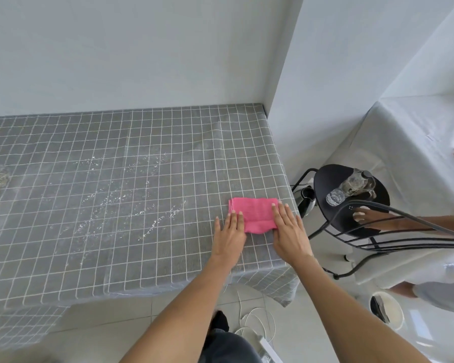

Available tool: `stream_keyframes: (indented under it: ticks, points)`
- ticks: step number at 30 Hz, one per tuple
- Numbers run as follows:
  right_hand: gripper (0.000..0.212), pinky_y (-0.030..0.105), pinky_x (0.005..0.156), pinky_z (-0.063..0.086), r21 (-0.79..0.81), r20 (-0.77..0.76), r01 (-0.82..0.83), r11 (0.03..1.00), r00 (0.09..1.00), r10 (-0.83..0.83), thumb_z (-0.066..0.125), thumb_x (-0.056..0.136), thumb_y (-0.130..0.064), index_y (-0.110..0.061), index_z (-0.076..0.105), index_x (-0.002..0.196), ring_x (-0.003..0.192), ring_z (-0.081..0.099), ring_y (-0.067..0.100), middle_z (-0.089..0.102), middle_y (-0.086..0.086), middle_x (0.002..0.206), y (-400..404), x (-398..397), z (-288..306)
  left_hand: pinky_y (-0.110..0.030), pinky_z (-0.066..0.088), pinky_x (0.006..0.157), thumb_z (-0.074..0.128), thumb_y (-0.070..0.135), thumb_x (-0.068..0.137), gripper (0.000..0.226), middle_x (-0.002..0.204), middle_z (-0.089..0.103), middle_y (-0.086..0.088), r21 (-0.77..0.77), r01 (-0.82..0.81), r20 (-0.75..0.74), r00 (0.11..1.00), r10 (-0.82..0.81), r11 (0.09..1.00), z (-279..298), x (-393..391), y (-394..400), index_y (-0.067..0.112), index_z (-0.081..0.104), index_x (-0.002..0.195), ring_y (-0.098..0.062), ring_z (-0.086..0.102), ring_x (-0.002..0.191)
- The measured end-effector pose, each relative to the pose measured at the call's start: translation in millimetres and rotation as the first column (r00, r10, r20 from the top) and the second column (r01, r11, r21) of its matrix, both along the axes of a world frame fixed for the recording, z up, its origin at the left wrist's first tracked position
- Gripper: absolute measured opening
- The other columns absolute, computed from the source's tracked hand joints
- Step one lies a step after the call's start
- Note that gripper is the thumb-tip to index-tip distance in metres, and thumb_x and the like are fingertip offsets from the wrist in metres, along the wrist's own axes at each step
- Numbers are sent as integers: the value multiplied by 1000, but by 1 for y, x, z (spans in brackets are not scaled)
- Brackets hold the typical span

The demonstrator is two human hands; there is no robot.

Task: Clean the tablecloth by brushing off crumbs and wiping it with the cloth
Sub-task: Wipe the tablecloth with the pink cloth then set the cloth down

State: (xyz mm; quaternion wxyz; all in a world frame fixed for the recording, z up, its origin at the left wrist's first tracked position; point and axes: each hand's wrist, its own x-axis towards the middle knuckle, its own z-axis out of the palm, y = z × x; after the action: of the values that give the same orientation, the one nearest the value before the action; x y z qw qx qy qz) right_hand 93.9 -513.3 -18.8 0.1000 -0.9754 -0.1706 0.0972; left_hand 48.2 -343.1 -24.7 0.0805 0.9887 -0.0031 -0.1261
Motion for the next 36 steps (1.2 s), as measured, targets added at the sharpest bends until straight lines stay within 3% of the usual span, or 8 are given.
stream_keyframes:
  ticks: [7, 13, 28, 32, 36]
  points:
    - [61, 40, 119, -4, 48, 61, -63, 997, 996, 60, 30, 101, -17, -14, 0, 154, 149, -8, 20, -2, 4, 162, 69, 31, 41, -52, -2, 116, 29, 25, 104, 56, 158, 11, -18, 59, -117, 103, 989, 110, 991, 50, 32, 67, 3, 6, 151, -30, 11, 147]
    - [59, 42, 119, -4, 57, 117, -184, 981, 977, 177, 28, 103, -23, -14, 2, 154, 148, -9, 22, -1, 4, 162, 147, 44, 72, -52, 1, 117, 33, 27, 104, 56, 159, 11, -10, 50, -179, 171, 971, 168, 983, 78, 20, 145, 9, 12, 152, -22, 12, 147]
    - [57, 44, 120, -4, -59, 28, -455, 889, 889, 457, 22, 103, -25, -14, -2, 154, 147, -15, 21, -8, 5, 161, 356, -9, 83, -48, 10, 119, 25, 28, 104, 51, 159, 13, -7, 65, -440, 70, 897, 436, 895, 87, -70, 336, 11, 17, 152, -21, 14, 147]
    - [57, 44, 120, -5, -63, -1, -446, 893, 895, 446, 22, 104, -28, -14, 0, 154, 148, -13, 22, -6, 4, 162, 399, -10, 84, -51, 10, 118, 26, 31, 104, 49, 159, 17, -8, 85, -416, 75, 909, 410, 906, 92, -69, 383, 13, 24, 150, -21, 16, 146]
    - [57, 44, 120, -4, -54, 22, -397, 916, 917, 398, 25, 104, -25, -14, 0, 154, 148, -12, 22, -4, 5, 162, 435, 2, 87, -53, 9, 117, 33, 31, 102, 42, 154, 30, -6, 91, -385, 121, 920, 374, 918, 105, -53, 419, 17, 44, 140, -18, 24, 143]
